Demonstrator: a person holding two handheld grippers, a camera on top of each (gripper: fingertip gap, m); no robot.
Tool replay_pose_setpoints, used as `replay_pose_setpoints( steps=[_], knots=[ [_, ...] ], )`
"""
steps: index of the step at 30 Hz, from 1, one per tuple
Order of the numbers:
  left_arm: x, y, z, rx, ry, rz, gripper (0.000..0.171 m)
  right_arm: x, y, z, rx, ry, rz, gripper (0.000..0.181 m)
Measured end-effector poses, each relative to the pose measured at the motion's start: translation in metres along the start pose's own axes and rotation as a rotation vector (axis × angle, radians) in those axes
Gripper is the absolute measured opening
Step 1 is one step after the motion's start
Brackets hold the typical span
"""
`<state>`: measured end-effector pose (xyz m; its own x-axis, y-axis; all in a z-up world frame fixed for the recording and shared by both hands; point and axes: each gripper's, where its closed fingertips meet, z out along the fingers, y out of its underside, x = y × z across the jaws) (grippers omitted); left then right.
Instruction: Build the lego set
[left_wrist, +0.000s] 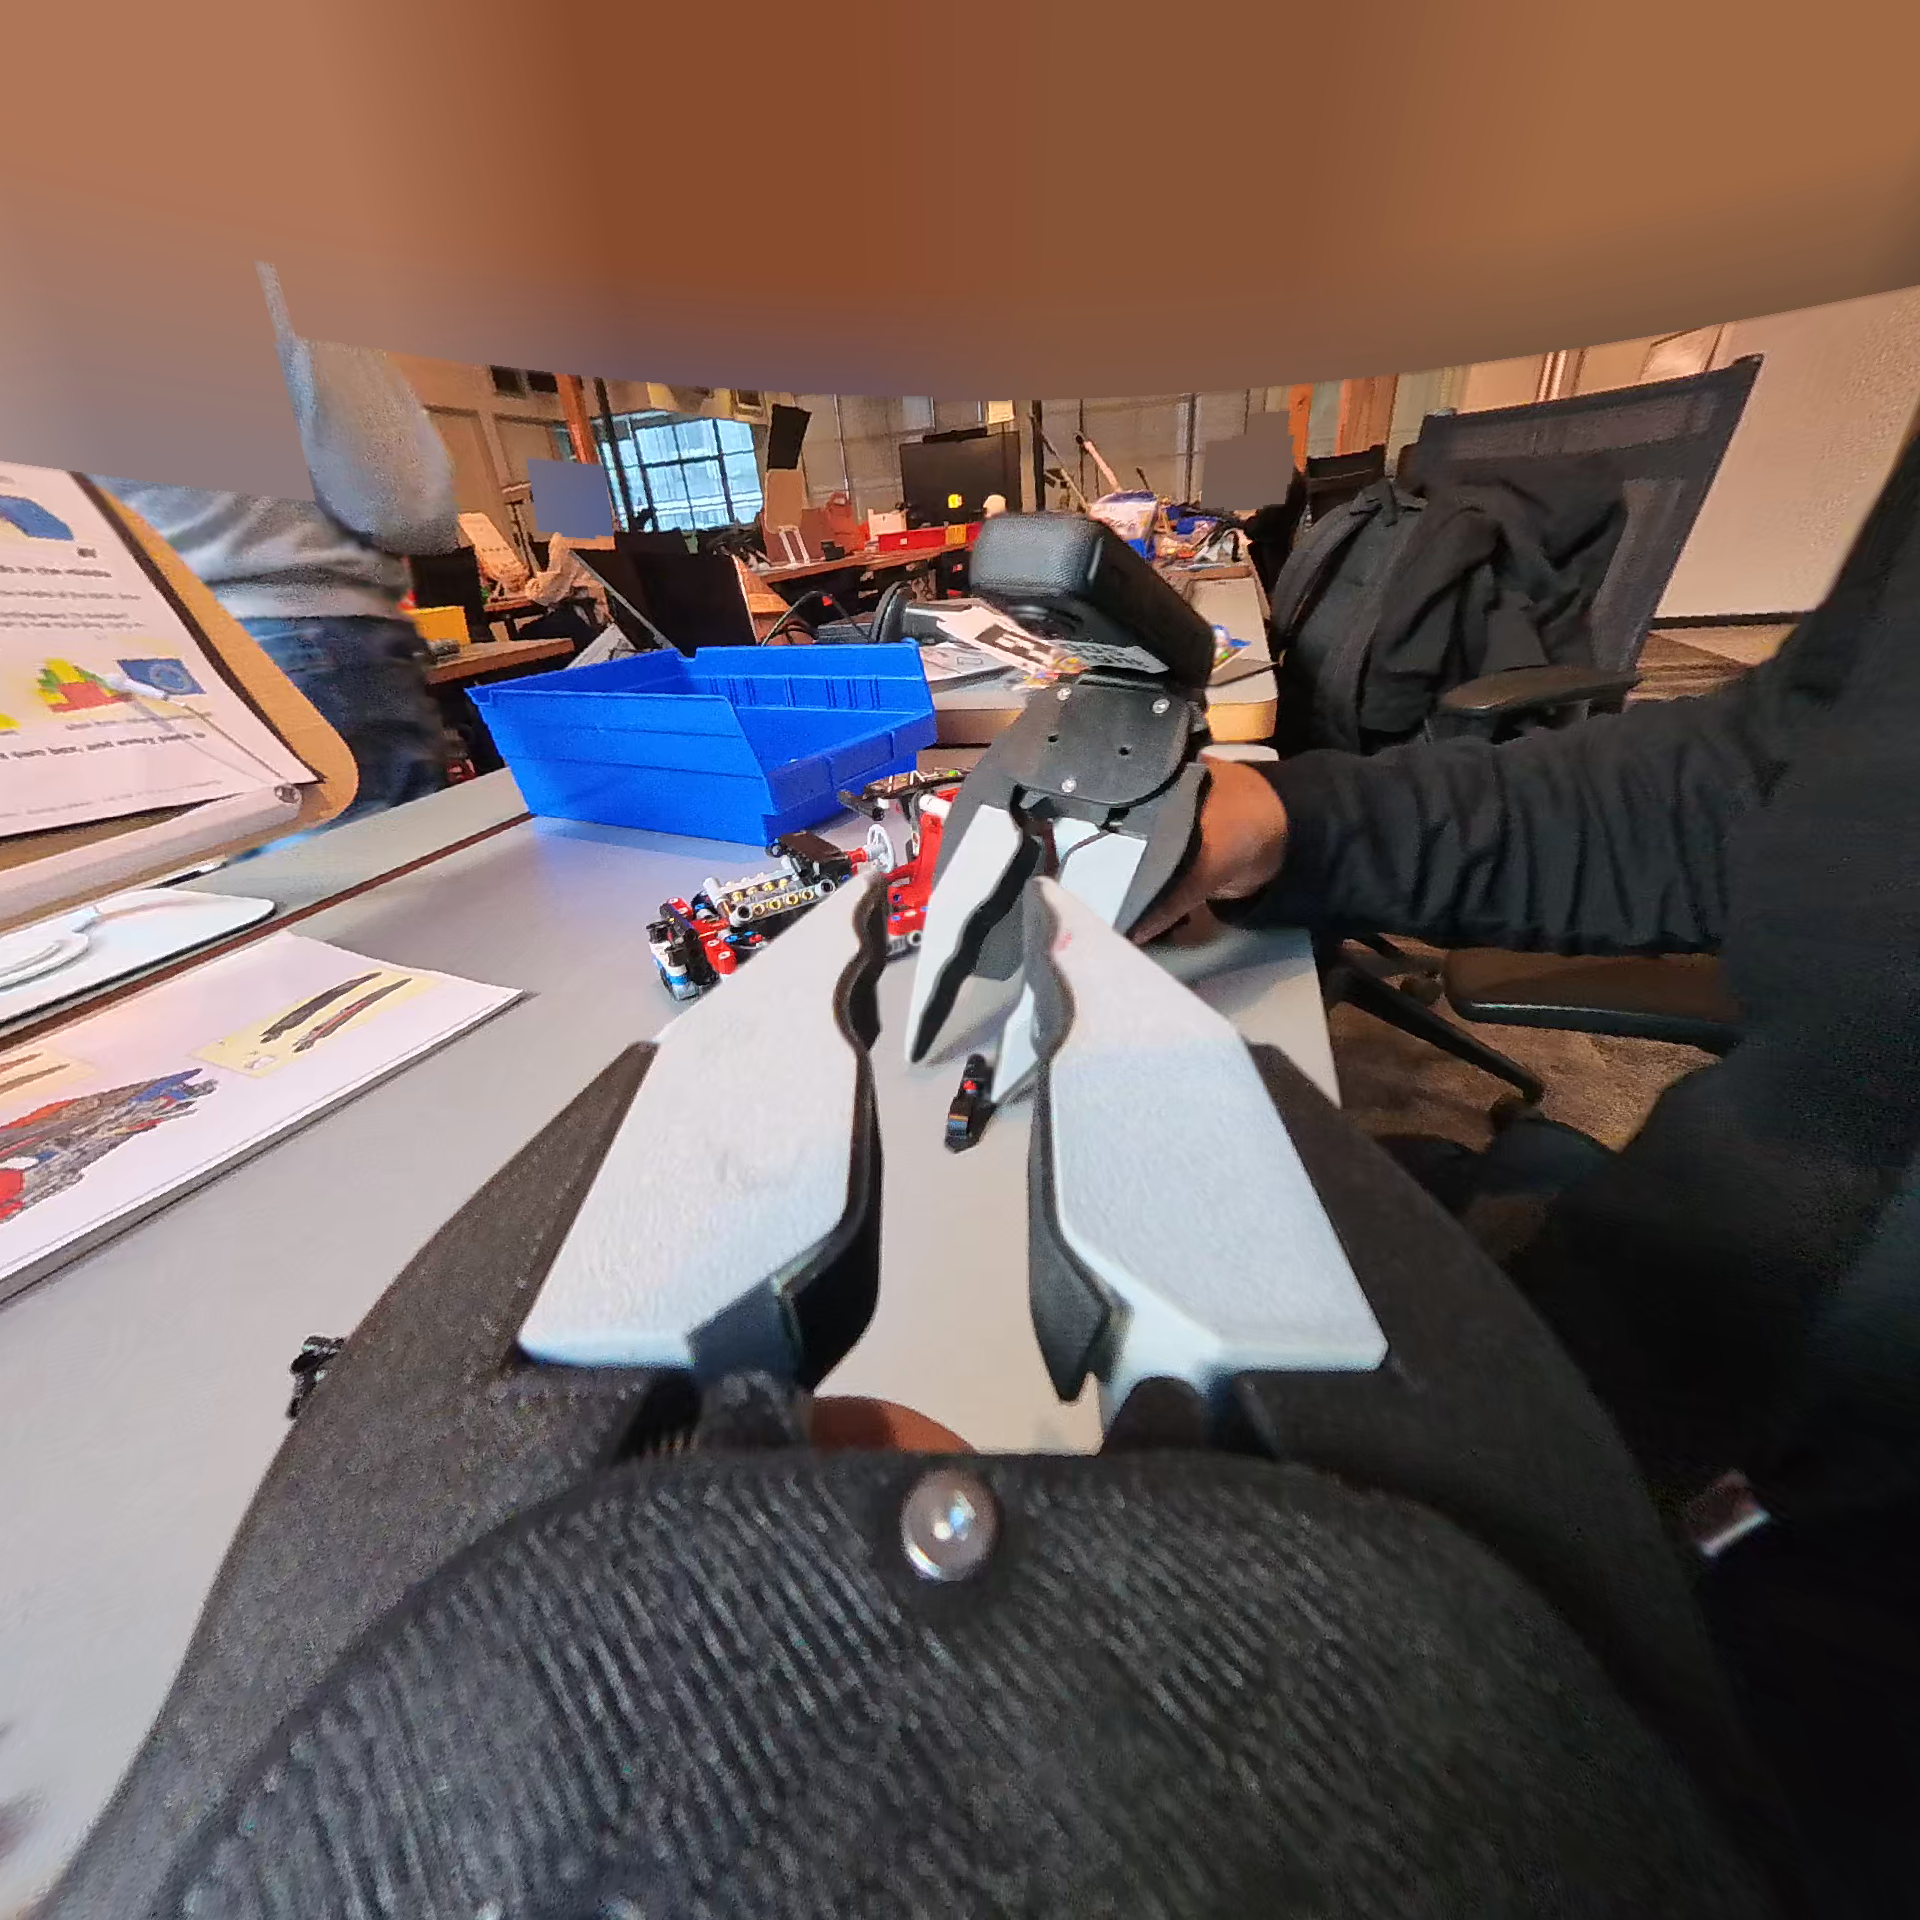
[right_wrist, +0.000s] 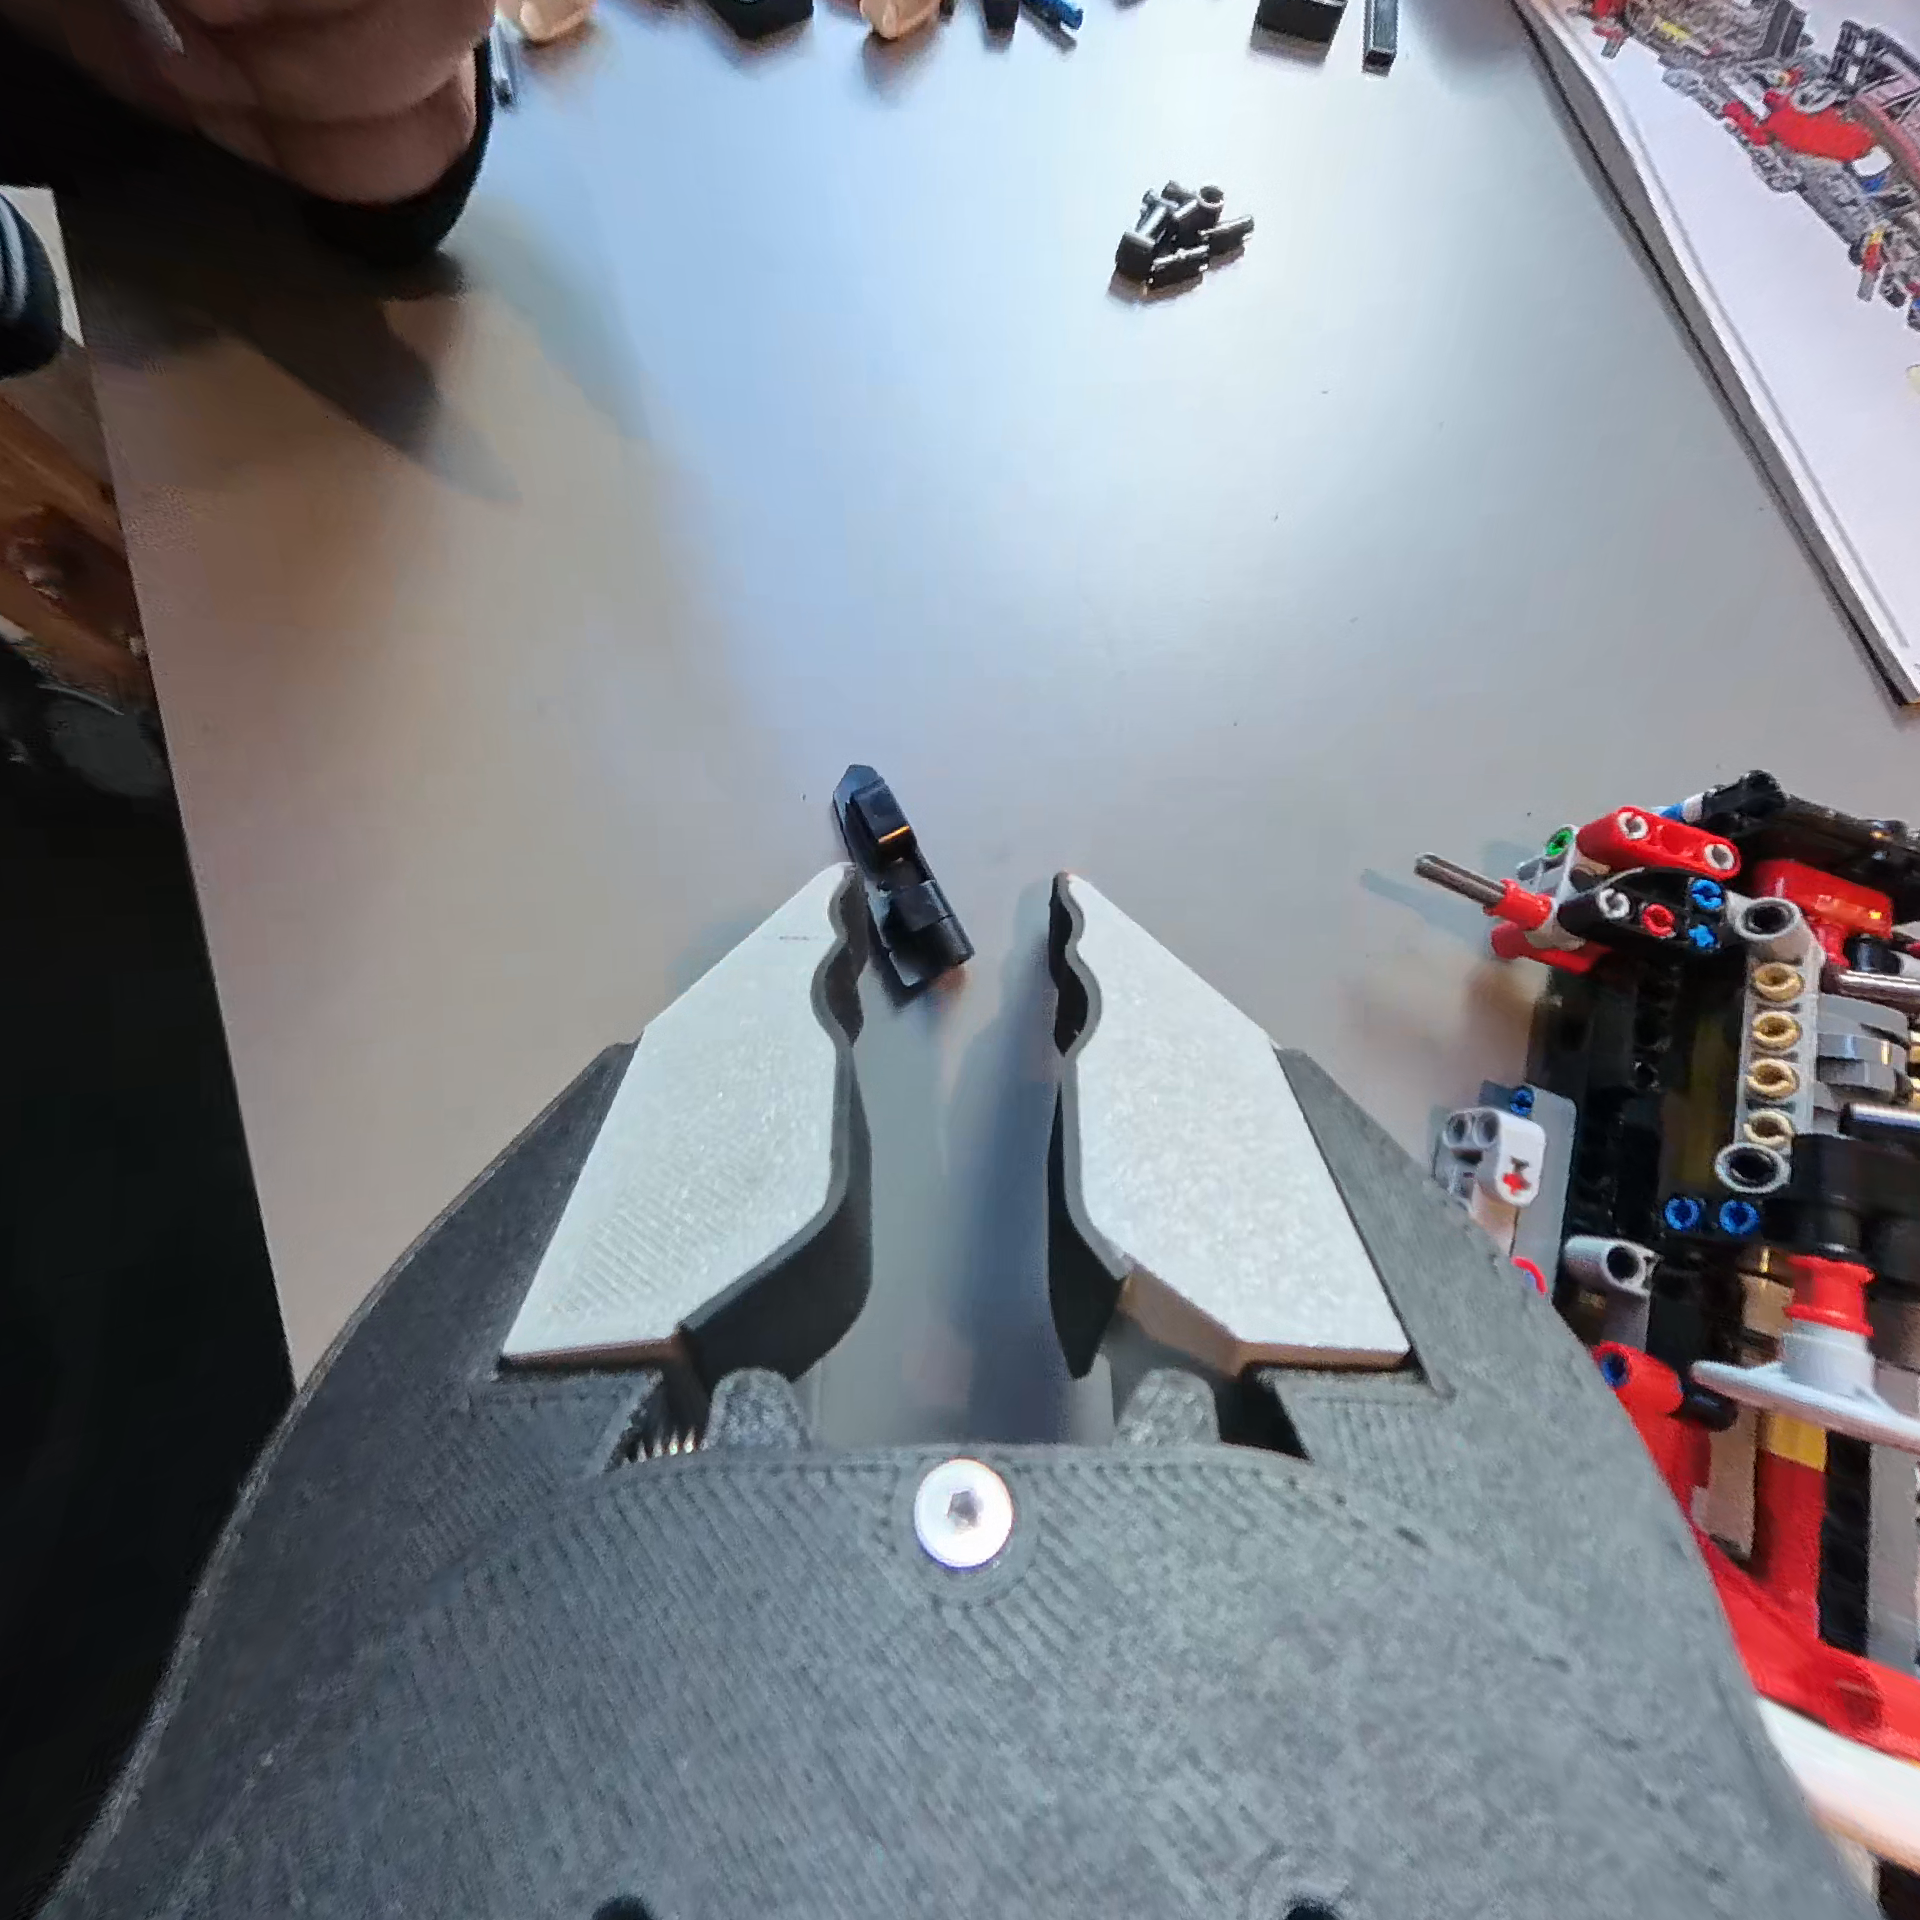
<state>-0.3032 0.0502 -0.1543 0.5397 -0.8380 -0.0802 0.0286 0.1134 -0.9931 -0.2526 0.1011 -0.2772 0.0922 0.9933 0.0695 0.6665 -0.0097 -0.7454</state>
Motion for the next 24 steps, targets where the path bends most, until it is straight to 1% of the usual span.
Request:
replay_pose_setpoints(
  steps=[7, 14, 19, 24],
  knots=[
    [-0.008, 0.003, 0.002, -0.022, -0.062, 0.044, 0.023, -0.006, 0.005, -0.006, 0.003, -0.001, -0.016, 0.032],
    [-0.011, 0.003, 0.003, -0.021, -0.052, 0.014, 0.025, -0.015, 0.005, -0.012, 0.034, -0.037, -0.049, 0.033],
    [-0.010, 0.004, 0.007, -0.022, -0.073, 0.060, 0.024, -0.015, 0.007, -0.008, 0.004, -0.060, -0.057, 0.036],
    [-0.012, 0.007, 0.015, -0.036, -0.053, 0.037, 0.023, -0.016, 0.006, -0.004, -0.005, -0.093, -0.076, 0.036]
  ],
)
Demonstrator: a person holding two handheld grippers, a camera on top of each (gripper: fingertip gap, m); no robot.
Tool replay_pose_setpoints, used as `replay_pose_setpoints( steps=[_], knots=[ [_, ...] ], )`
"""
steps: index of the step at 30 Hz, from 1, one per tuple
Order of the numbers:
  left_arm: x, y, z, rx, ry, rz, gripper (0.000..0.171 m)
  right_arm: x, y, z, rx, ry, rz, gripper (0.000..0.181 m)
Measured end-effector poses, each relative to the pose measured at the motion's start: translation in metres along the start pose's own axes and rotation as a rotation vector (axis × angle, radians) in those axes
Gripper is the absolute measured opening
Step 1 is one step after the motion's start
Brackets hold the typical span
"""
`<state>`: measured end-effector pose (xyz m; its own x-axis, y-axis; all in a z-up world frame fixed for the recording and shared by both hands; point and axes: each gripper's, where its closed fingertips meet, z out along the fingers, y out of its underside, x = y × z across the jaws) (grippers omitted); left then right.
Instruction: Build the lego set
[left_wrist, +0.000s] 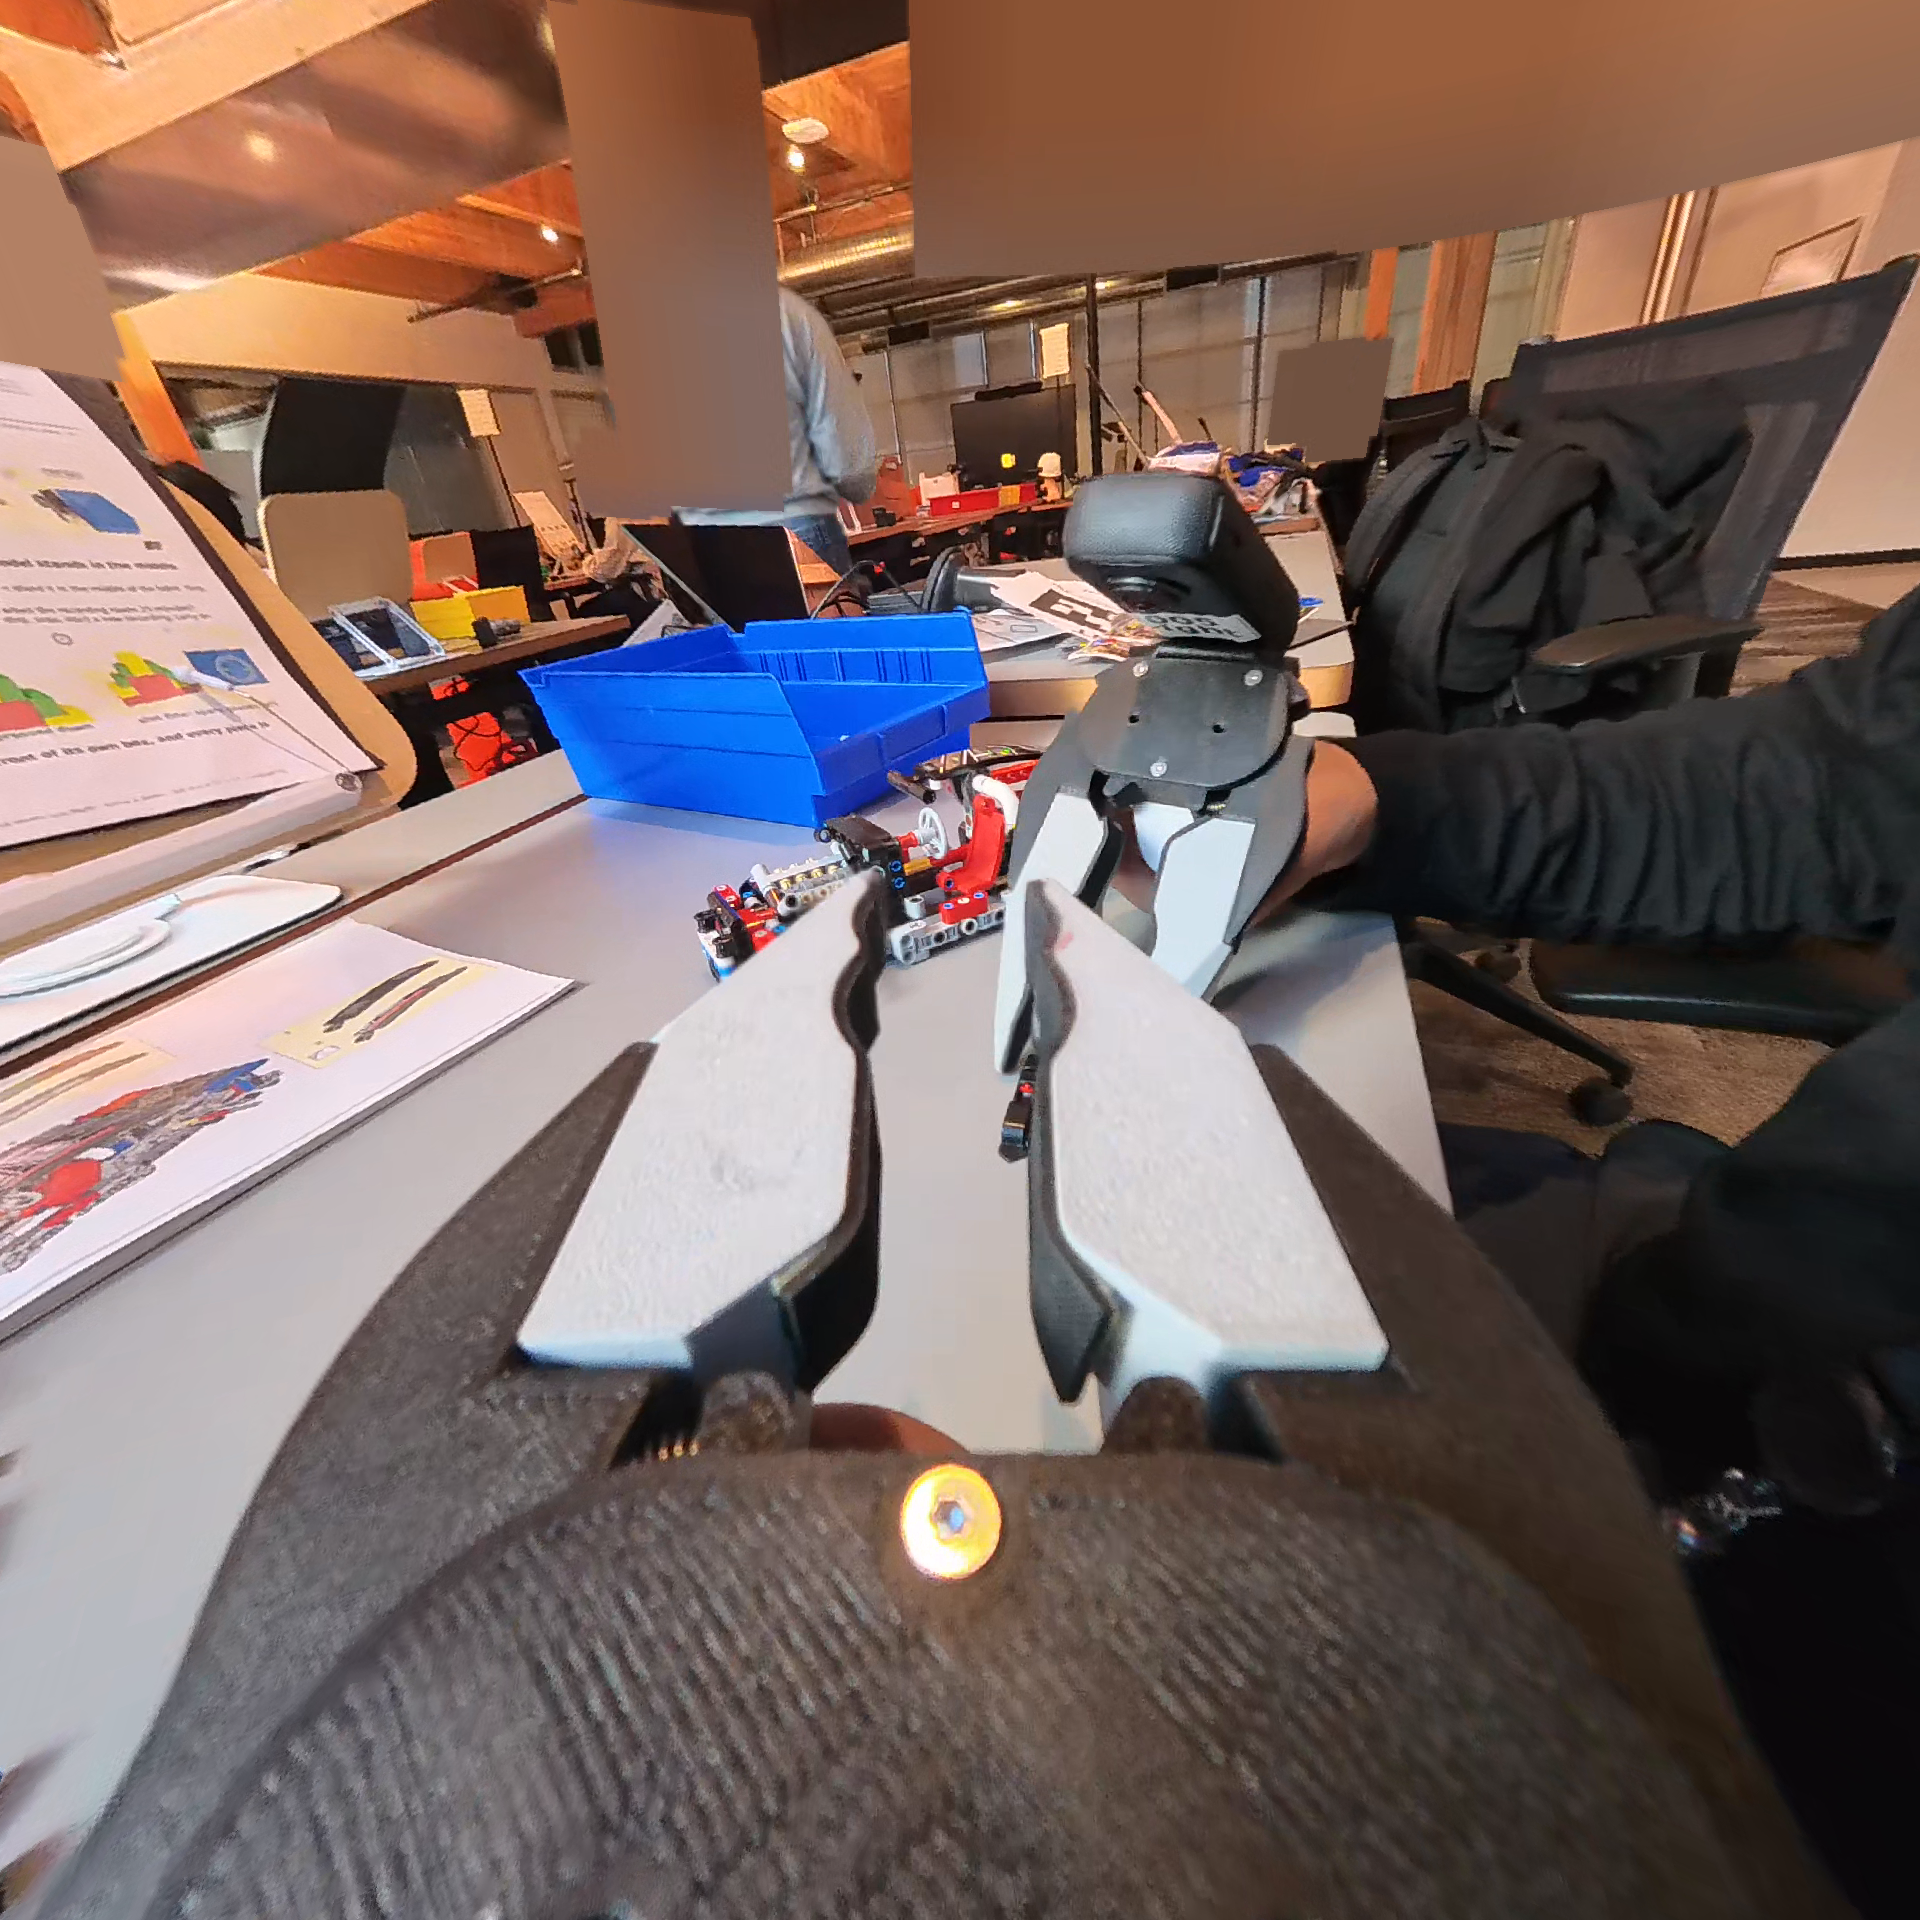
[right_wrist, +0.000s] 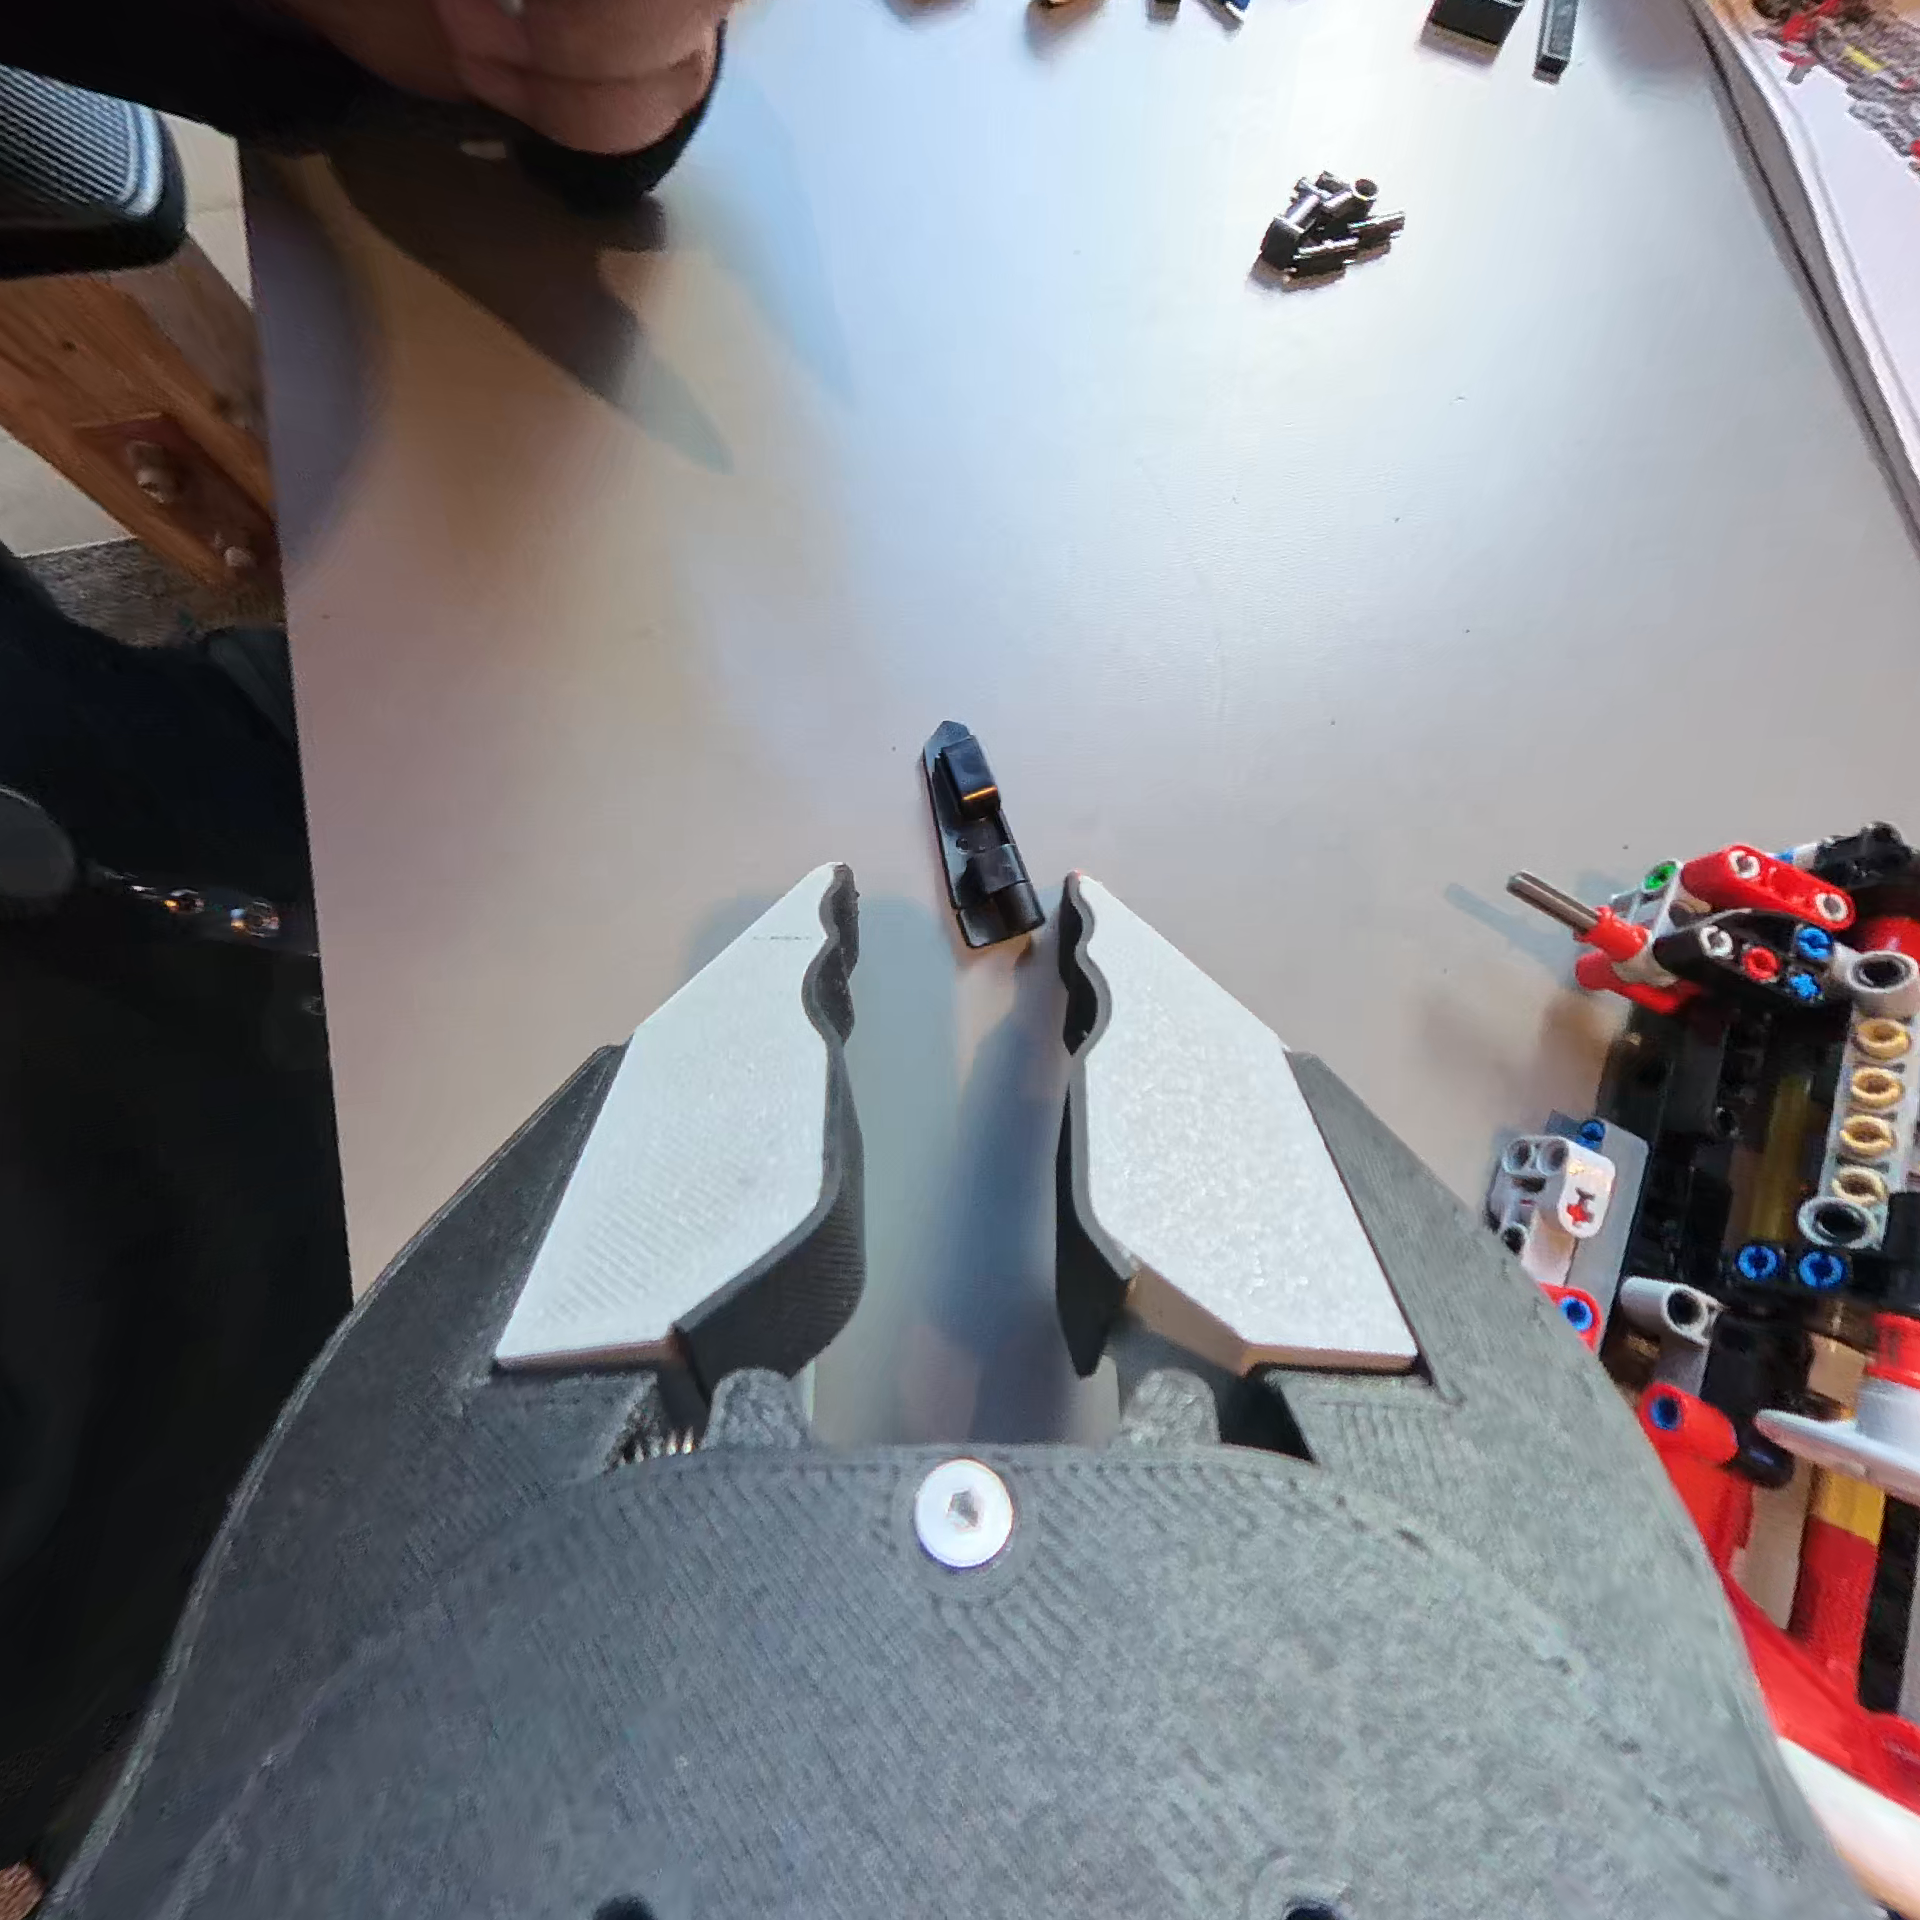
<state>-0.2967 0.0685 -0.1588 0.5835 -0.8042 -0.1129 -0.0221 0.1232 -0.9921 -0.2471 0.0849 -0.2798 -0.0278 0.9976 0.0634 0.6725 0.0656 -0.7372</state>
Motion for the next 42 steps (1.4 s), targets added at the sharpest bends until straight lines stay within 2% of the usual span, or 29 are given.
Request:
replay_pose_setpoints(
  steps=[3, 8, 12, 14, 18, 24, 29, 36, 39, 42],
  knots=[
    [0.000, 0.002, 0.005, -0.016, 0.003, 0.005, 0.024, -0.010, 0.001, -0.003, 0.000, -0.022, -0.020, 0.031],
    [0.001, 0.001, 0.007, -0.004, 0.017, -0.002, 0.021, -0.053, -0.010, -0.003, 0.049, -0.143, -0.113, 0.026],
    [-0.001, 0.000, 0.006, 0.008, 0.002, -0.001, 0.018, -0.045, -0.010, -0.002, 0.039, -0.110, -0.036, 0.022],
    [-0.002, -0.001, 0.006, 0.010, -0.017, 0.007, 0.017, -0.039, -0.013, -0.007, 0.079, -0.092, 0.006, 0.022],
    [-0.002, 0.003, 0.006, -0.023, -0.047, 0.038, 0.015, -0.022, -0.019, -0.016, 0.158, -0.014, 0.065, 0.020],
    [-0.001, 0.012, 0.010, -0.099, -0.031, -0.015, 0.028, -0.003, -0.026, -0.023, 0.211, 0.109, 0.122, 0.019],
    [-0.006, 0.011, 0.006, -0.092, -0.059, -0.049, 0.029, 0.009, -0.027, -0.054, 0.206, 0.243, 0.137, 0.019],
    [0.006, 0.021, 0.010, -0.168, -0.001, -0.025, 0.036, 0.013, 0.014, -0.107, 0.150, 0.440, 0.193, 0.014],
    [0.009, 0.027, 0.014, -0.212, 0.029, -0.037, 0.035, 0.010, 0.028, -0.118, 0.171, 0.449, 0.234, 0.014],
    [0.015, 0.034, 0.018, -0.259, 0.084, -0.058, 0.035, 0.006, 0.029, -0.121, 0.218, 0.451, 0.225, 0.013]
  ],
)
